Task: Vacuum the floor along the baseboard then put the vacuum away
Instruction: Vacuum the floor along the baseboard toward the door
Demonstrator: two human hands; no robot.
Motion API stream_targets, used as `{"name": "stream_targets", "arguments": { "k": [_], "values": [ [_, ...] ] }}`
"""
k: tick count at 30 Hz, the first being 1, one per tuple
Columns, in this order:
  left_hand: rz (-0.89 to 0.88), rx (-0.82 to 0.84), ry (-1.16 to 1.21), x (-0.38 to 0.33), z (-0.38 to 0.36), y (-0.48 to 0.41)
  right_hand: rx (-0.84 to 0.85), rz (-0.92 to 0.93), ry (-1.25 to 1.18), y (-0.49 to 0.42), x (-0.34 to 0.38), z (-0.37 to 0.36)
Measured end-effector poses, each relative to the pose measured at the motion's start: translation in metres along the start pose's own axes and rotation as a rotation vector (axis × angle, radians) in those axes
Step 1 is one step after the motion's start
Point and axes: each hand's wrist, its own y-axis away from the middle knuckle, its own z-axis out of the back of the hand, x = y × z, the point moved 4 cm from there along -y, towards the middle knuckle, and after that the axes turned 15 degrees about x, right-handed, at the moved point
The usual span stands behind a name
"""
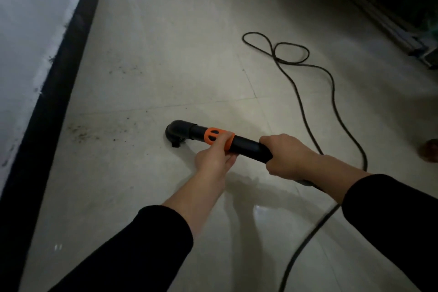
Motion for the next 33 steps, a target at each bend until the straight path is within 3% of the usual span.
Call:
{"name": "stream_targets", "arguments": {
  "k": [14,33],
  "values": [
    [-0.132,-0.037,-0.032,0.006,0.015,0.026,0.070,0.185,-0.002,0.001,0.004,-0.004],
    [-0.152,-0.133,-0.016,0.016,0.036,0.075,0.139,0.259,0.032,0.023,0.028,-0.024]
  ]
}}
